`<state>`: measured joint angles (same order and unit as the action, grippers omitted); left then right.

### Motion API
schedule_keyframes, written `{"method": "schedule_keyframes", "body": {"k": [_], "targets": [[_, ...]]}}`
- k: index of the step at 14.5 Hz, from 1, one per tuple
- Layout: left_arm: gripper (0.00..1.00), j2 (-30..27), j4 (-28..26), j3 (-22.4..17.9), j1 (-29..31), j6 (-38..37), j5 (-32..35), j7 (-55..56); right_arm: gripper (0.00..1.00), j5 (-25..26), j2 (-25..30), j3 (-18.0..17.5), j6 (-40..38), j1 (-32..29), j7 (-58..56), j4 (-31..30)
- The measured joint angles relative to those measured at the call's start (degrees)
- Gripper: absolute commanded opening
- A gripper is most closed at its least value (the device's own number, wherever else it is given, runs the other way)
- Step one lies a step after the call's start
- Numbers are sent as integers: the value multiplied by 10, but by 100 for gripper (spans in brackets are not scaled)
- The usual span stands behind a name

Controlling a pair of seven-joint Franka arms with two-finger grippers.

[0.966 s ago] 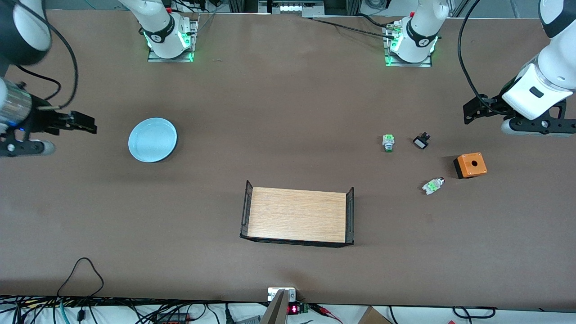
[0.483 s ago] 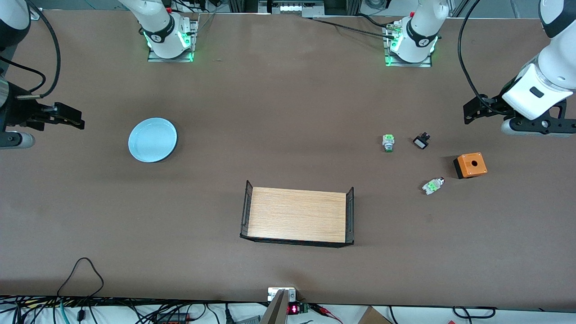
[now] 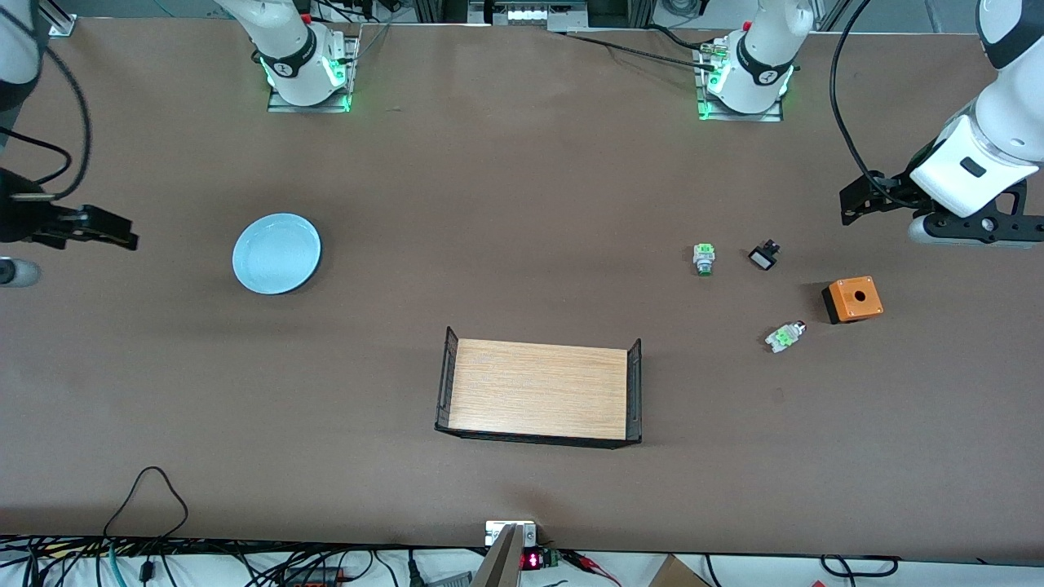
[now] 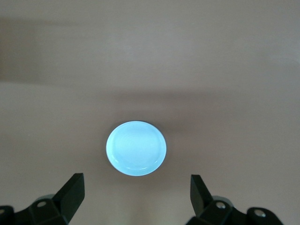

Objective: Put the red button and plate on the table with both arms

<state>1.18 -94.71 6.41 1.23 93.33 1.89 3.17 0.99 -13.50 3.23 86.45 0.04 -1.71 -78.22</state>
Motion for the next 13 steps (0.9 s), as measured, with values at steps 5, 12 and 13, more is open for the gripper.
{"method": "schedule_keyframes", "body": {"k": [5, 12, 13], "targets": [[100, 0, 0, 0, 0, 0, 0, 0, 100, 1, 1, 27, -2, -9, -9, -4], [100, 0, 0, 0, 0, 0, 0, 0, 100, 1, 46, 39, 26, 20, 13, -73], [100, 0, 0, 0, 0, 0, 0, 0, 100, 1, 58, 39, 32, 25, 17, -89]]}}
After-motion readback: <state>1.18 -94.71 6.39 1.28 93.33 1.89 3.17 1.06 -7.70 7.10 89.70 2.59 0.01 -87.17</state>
